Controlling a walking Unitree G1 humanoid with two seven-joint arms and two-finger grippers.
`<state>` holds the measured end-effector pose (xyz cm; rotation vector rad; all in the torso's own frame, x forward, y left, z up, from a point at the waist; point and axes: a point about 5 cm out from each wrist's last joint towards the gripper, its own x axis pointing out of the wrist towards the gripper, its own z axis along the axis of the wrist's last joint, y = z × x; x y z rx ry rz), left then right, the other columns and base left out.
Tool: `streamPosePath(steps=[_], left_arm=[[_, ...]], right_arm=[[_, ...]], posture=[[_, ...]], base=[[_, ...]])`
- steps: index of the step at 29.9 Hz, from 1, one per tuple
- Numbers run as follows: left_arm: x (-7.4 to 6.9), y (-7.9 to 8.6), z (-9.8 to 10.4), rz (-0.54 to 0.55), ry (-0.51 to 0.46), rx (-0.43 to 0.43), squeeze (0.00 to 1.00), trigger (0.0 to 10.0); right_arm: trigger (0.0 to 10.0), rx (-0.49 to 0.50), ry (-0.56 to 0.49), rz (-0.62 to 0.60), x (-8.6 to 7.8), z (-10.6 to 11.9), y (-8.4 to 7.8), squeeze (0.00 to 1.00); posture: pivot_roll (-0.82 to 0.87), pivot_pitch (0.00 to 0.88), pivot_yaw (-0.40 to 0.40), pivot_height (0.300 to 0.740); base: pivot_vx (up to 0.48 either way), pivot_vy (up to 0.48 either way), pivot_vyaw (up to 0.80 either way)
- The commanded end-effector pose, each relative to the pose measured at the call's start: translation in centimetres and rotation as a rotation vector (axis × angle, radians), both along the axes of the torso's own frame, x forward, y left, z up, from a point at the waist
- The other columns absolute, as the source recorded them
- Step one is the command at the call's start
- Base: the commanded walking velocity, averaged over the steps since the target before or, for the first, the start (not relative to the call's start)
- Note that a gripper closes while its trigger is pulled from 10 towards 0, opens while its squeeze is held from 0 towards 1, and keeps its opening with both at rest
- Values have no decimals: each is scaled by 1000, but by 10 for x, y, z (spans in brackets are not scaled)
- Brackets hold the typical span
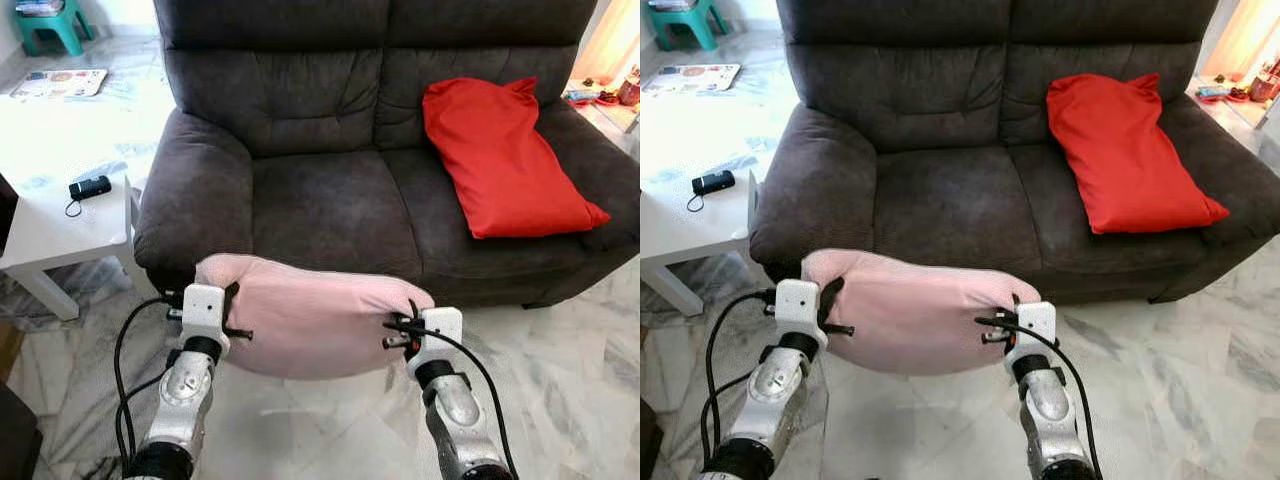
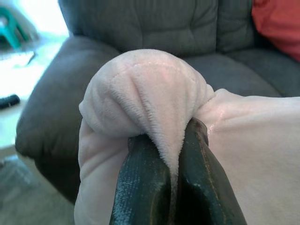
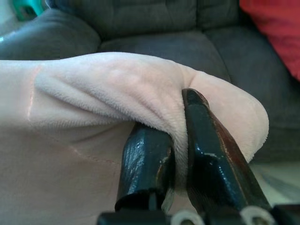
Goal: Move the pillow to the sofa from floor
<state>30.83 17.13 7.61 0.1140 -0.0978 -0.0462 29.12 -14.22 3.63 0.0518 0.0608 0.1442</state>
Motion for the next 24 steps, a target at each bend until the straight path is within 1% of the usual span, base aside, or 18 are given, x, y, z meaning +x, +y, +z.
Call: streamPosePath(steps=[1, 5, 8, 10, 12, 18, 22, 24], left_arm=[[2, 18, 16, 76, -69, 27, 0, 10000], [0, 18, 23, 70, -102, 37, 0, 10000], [-1, 18, 28, 68, -123, 45, 0, 10000], [-1, 19, 34, 72, -141, 49, 0, 10000], [-1, 19, 35, 76, -143, 46, 0, 10000], [0, 17, 35, 79, -137, 40, 0, 10000], [0, 15, 37, 75, -141, 36, 0, 10000], [0, 16, 38, 78, -144, 37, 0, 10000]], right_arm=[[10000, 3, -92, -61, 7, 18, -16, 0], [10000, 2, -127, -57, 10, 27, -14, 0], [10000, 3, -157, -54, 12, 34, -13, 0], [10000, 2, -190, -42, 16, 44, -11, 0], [10000, 1, -202, -39, 18, 47, -11, 0], [10000, -34, -210, -15, 19, 50, -7, 0], [10000, -26, -214, -6, 18, 52, -4, 0], [10000, -3, -212, -16, 18, 52, -5, 0]], posture=[[76, 104, -11, 740], [76, 100, -11, 740], [75, 99, -10, 740], [76, 93, -11, 740], [76, 93, -11, 740], [72, 79, -10, 740], [73, 71, -9, 740], [75, 70, -9, 740]], base=[[0, 0, 0], [0, 0, 0], [259, 0, 0], [294, 0, 0], [304, 0, 0], [309, 0, 0], [326, 0, 606], [337, 0, 0]])
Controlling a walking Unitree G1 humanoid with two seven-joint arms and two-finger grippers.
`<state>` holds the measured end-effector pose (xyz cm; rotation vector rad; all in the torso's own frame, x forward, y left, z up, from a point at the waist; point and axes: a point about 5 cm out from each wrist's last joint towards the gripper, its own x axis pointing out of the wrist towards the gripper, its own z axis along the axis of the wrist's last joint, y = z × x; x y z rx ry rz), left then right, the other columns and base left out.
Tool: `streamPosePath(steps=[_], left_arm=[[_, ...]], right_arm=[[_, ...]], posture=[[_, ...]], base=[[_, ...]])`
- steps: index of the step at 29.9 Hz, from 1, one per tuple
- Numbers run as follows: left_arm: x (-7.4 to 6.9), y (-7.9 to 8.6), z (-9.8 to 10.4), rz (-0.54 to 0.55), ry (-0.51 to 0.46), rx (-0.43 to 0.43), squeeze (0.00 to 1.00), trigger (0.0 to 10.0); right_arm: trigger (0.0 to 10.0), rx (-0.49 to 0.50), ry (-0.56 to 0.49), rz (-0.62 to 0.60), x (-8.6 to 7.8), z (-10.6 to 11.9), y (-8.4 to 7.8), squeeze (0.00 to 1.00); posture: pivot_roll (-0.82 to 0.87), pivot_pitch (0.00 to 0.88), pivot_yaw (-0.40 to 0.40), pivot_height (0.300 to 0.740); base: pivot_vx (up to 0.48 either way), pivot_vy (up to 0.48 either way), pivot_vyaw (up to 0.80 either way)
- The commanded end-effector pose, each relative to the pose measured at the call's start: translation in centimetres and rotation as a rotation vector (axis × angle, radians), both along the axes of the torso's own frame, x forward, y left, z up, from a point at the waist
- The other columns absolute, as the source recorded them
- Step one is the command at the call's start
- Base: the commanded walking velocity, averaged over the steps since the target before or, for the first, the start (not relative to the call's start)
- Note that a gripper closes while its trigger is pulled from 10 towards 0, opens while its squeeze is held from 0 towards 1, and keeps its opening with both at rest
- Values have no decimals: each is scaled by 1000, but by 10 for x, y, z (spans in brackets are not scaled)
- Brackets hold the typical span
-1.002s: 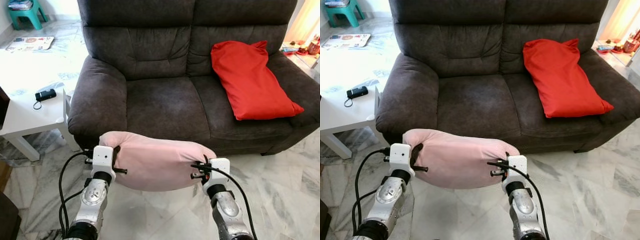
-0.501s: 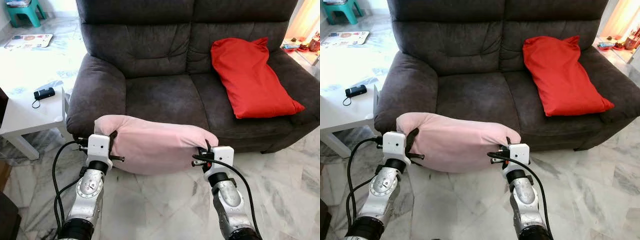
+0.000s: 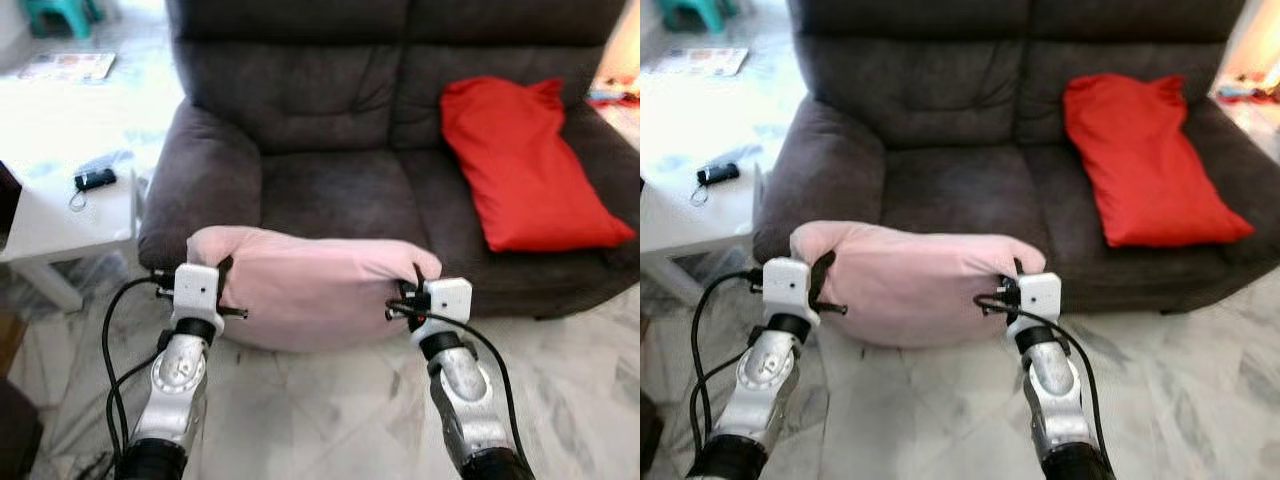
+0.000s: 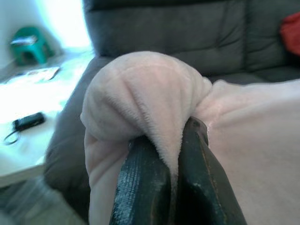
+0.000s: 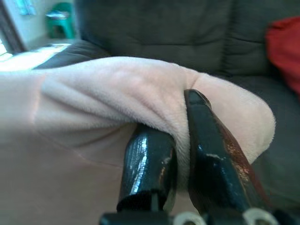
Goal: Move the pillow to the sofa from floor
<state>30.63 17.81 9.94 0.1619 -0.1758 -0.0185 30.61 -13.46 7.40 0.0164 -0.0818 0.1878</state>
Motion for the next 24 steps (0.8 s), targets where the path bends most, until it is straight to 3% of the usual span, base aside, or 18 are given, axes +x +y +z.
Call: streamPosePath(steps=[1, 10, 14, 18, 24], left_arm=[[2, 9, 14, 51, -65, -9, 0, 10000], [5, 6, 28, 32, -106, 3, 0, 10000], [7, 4, 43, 11, -148, 5, 0, 10000], [14, 0, 75, -25, -237, 25, 0, 10000], [19, -7, 94, -66, -268, 39, 0, 10000]], right_arm=[[10000, 26, -67, -55, 3, 15, -13, 0], [10000, 31, -93, -51, 5, 23, -12, 0], [10000, 35, -143, -69, 7, 36, -14, 0], [10000, 57, -256, -91, 16, 68, -17, 0], [10000, 71, -305, -85, 18, 84, -13, 0]], posture=[[75, 70, -9, 740], [76, 84, -9, 740], [78, 92, -9, 740], [81, 99, -10, 740], [81, 99, -10, 740]], base=[[337, 0, 0], [342, 0, 0], [344, 0, 0], [344, 0, 0], [345, 0, 0]])
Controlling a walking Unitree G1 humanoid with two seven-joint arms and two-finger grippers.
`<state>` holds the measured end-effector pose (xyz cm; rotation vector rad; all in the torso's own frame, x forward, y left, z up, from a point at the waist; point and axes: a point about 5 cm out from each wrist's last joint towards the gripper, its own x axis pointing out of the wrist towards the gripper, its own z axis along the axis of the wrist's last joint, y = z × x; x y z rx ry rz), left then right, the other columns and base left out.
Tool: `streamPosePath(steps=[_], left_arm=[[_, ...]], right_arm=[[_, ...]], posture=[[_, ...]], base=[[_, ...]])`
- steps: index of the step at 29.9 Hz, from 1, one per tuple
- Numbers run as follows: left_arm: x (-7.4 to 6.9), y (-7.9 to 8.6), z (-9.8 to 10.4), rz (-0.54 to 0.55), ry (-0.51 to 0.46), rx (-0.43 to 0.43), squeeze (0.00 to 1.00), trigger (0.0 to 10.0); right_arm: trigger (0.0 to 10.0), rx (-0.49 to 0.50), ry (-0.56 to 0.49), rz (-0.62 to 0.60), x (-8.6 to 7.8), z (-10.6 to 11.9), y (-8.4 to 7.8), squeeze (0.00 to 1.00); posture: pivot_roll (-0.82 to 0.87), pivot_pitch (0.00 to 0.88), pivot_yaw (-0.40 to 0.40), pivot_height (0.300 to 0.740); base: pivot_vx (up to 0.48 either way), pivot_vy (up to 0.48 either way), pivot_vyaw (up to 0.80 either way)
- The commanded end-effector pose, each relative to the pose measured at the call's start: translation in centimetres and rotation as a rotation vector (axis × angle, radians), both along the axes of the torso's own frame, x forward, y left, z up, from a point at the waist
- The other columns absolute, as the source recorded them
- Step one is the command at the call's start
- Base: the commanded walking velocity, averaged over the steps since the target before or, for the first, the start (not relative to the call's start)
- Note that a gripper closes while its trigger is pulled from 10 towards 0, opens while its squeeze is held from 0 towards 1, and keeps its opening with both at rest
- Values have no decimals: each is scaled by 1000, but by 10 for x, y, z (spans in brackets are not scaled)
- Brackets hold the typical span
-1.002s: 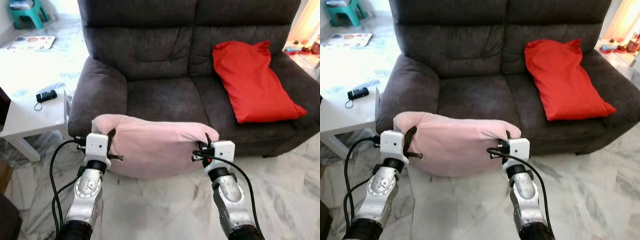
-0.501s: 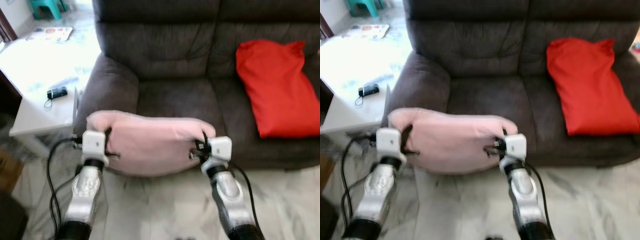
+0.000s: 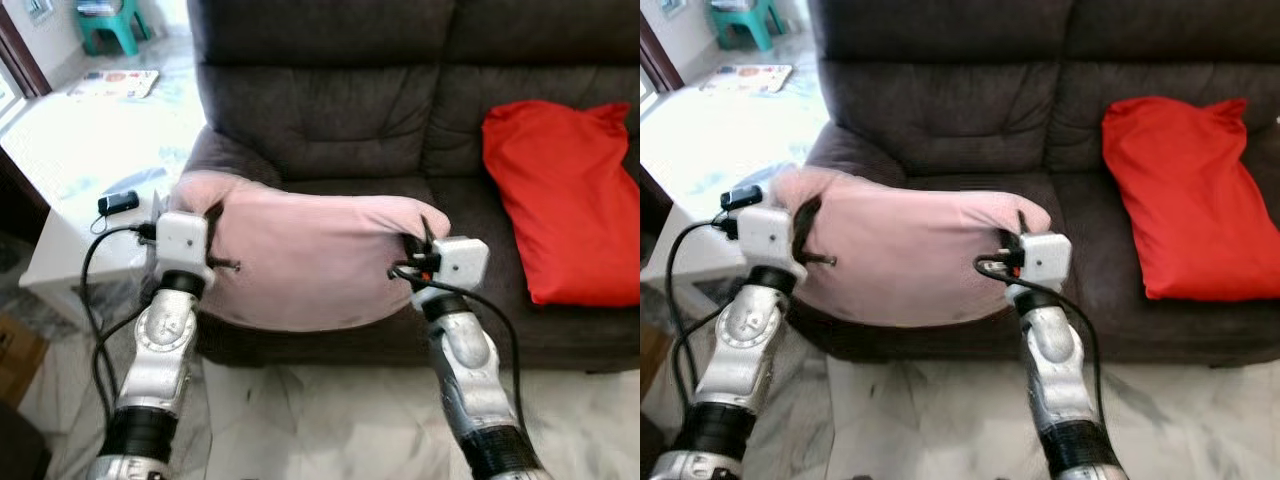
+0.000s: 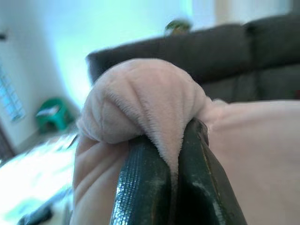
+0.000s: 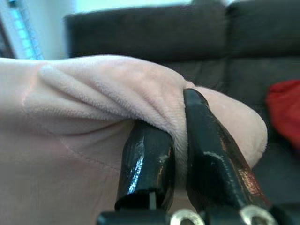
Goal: Move the pillow to the sofa from floor
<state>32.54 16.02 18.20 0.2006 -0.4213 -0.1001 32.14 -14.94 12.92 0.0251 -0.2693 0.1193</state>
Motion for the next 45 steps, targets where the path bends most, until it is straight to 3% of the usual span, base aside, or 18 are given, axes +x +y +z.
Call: streamPosePath(steps=[1, 31, 45], left_arm=[[0, 9, 13, 18, -33, -11, 0, 10000], [-2, 14, 1, 24, 55, -28, 0, 10000], [-5, 20, -31, 57, 175, -70, 0, 10000]], right_arm=[[10000, 39, -122, -13, 3, 29, 2, 0], [10000, 34, -62, 9, -1, 24, 6, 0], [10000, 34, -6, -2, -1, 13, 3, 0]], posture=[[87, 102, -10, 740], [85, 108, -15, 740], [80, 106, -19, 740]], base=[[341, 0, 0], [343, 0, 0], [91, 0, 0]])
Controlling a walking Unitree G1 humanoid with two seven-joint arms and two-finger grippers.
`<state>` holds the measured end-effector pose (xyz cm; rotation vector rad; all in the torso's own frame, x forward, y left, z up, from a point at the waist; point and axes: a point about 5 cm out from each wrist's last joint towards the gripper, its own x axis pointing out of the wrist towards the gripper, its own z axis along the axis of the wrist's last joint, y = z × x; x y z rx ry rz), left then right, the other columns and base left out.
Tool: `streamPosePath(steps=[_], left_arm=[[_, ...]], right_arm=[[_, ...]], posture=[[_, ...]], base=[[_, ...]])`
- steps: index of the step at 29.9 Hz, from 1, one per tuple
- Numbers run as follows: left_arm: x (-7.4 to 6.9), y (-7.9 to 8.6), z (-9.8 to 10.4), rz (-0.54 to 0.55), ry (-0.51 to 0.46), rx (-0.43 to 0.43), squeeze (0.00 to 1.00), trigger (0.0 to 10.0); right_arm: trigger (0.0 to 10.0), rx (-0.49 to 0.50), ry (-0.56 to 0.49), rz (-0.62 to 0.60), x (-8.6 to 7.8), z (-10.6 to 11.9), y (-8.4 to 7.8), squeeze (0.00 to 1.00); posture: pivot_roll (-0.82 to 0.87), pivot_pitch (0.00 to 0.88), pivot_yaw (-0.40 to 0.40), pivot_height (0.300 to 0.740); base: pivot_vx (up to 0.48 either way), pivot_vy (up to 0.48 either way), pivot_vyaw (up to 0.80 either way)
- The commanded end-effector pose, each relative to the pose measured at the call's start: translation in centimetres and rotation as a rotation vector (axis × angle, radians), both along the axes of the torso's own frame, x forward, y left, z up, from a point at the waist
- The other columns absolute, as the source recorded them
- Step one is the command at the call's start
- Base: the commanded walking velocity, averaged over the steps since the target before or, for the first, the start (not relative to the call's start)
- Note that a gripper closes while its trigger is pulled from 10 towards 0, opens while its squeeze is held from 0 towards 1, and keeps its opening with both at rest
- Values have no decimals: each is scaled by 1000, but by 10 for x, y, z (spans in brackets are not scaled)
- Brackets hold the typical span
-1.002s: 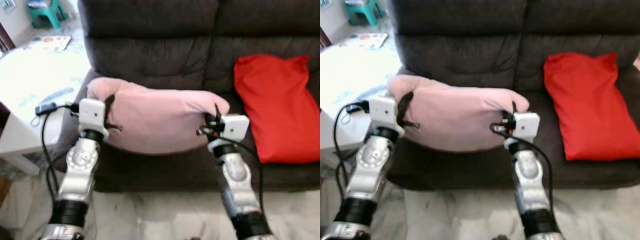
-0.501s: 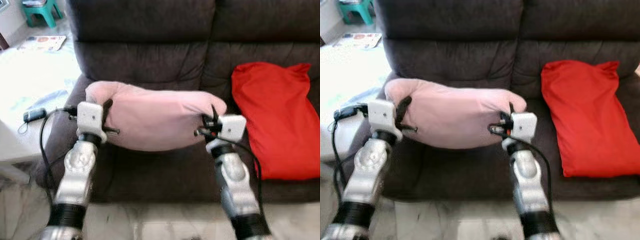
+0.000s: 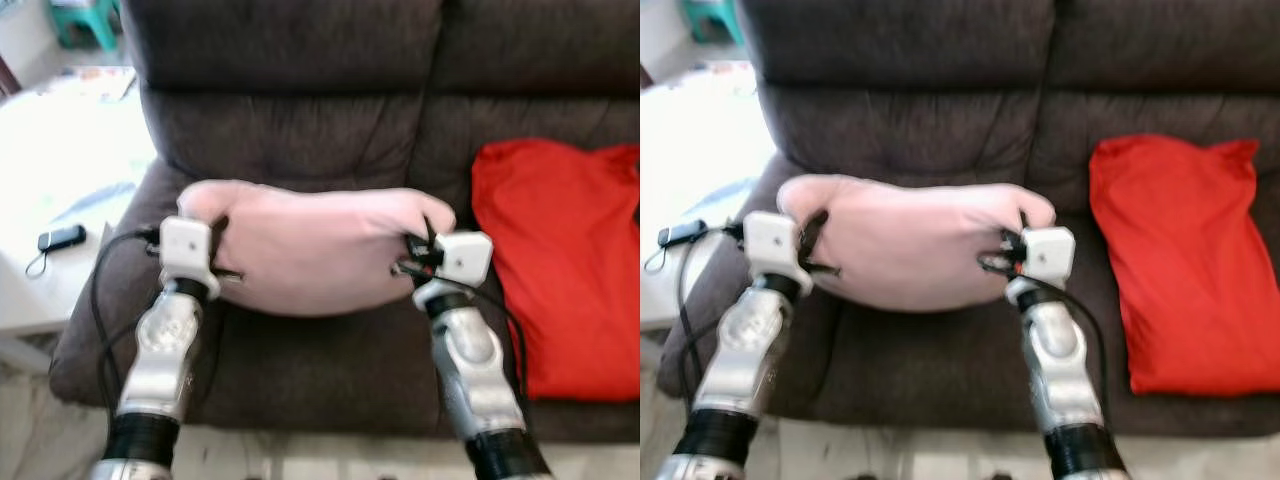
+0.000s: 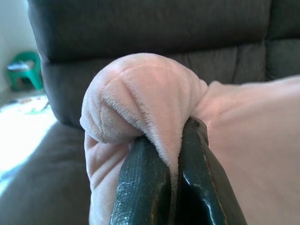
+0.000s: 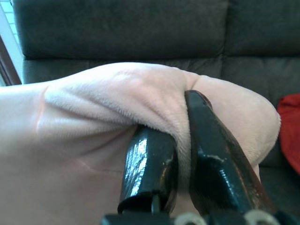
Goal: Move the pillow to the sofa from floor
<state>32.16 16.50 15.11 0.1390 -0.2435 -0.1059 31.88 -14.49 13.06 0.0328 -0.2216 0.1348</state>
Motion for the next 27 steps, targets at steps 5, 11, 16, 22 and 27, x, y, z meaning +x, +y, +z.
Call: streamPosePath(steps=[5, 11, 16, 22, 27], left_arm=[[-1, 15, -1, 64, 0, -19, 0, 10000], [-1, 15, -1, 67, -2, -27, 0, 10000], [-1, 14, -2, 63, 1, -30, 0, 10000], [-2, 13, -2, 59, 2, -34, 0, 10000], [-2, 13, -3, 58, 2, -36, 0, 10000]], right_arm=[[10000, 36, -46, -21, 1, 11, -1, 0], [10000, 40, -43, -23, 2, 10, -2, 0], [10000, 43, -45, -22, 1, 10, -1, 0], [10000, 44, -47, -24, 2, 11, 0, 0], [10000, 48, -49, -26, 2, 12, -1, 0]], posture=[[80, 103, -19, 740], [79, 96, -19, 740], [78, 93, -19, 740], [78, 92, -17, 740], [78, 95, -19, 740]], base=[[0, 0, 0], [0, 0, 0], [0, 0, 0], [0, 269, 0], [0, 313, 0]])
